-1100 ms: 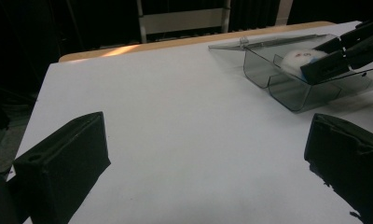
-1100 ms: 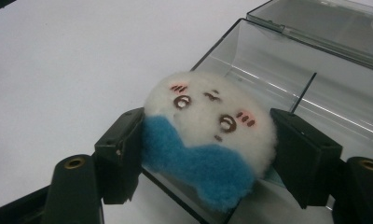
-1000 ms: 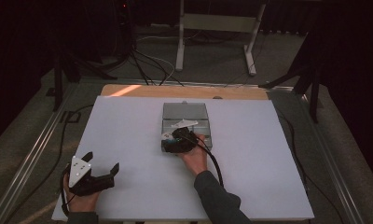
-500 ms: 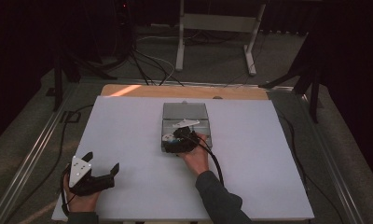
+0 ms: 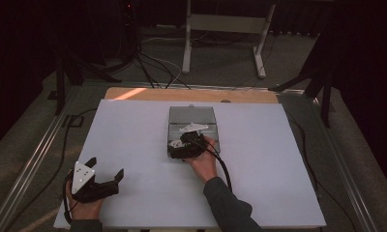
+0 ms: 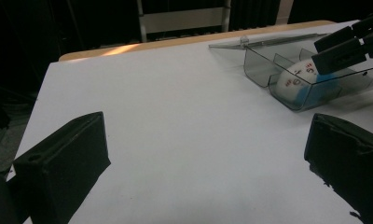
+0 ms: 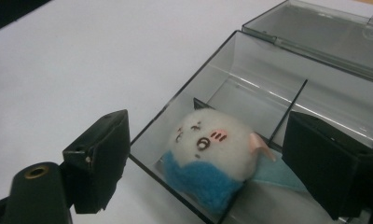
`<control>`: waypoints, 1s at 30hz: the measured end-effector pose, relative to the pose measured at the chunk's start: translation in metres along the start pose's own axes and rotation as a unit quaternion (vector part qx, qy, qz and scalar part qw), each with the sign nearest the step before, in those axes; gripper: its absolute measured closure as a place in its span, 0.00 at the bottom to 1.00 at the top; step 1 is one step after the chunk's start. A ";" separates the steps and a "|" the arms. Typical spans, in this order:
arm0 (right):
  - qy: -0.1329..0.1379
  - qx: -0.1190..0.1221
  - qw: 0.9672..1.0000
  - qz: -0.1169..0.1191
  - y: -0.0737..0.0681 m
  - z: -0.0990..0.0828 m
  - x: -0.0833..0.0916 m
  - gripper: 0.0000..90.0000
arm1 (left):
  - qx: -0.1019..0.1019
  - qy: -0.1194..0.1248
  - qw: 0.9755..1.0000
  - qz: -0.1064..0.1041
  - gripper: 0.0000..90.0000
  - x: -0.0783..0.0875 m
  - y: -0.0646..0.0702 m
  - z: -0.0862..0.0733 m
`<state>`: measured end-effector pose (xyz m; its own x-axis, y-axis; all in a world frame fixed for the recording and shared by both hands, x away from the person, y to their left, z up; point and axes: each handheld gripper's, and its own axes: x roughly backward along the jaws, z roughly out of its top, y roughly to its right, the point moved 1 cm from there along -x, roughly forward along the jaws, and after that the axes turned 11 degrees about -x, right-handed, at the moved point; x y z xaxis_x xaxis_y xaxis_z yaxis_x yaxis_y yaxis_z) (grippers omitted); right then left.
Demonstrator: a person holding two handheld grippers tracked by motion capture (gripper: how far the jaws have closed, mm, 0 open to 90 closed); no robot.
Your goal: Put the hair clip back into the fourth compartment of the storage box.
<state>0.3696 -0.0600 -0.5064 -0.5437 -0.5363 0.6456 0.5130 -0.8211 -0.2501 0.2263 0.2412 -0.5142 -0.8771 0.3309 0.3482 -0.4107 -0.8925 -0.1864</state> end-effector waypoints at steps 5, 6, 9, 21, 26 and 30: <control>0.010 -0.012 1.000 0.002 0.005 0.002 0.004 0.16 | 0.000 0.000 1.000 0.000 0.01 0.000 0.000 0.000; 0.012 -0.013 1.000 0.002 0.005 0.003 0.005 0.16 | 0.000 0.000 1.000 0.000 0.01 0.000 0.000 0.000; 0.015 -0.012 1.000 0.002 0.006 0.004 0.008 0.16 | 0.001 0.001 1.000 0.000 0.01 0.001 0.000 0.000; 0.009 -0.011 1.000 0.001 0.009 0.006 0.017 0.00 | 0.001 0.001 1.000 0.001 0.01 0.001 -0.001 0.000; 0.016 -0.010 1.000 0.003 0.010 0.008 0.025 0.00 | 0.001 0.002 1.000 0.002 0.01 0.002 -0.001 0.000; 0.026 -0.004 1.000 0.000 0.010 0.009 0.034 0.00 | 0.002 0.003 1.000 0.002 0.01 0.002 -0.001 0.000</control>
<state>0.3626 -0.0849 -0.4804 -0.5773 -0.5464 0.6068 0.5085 -0.8220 -0.2564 0.2250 0.2426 -0.5135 -0.8805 0.3288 0.3414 -0.4059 -0.8951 -0.1846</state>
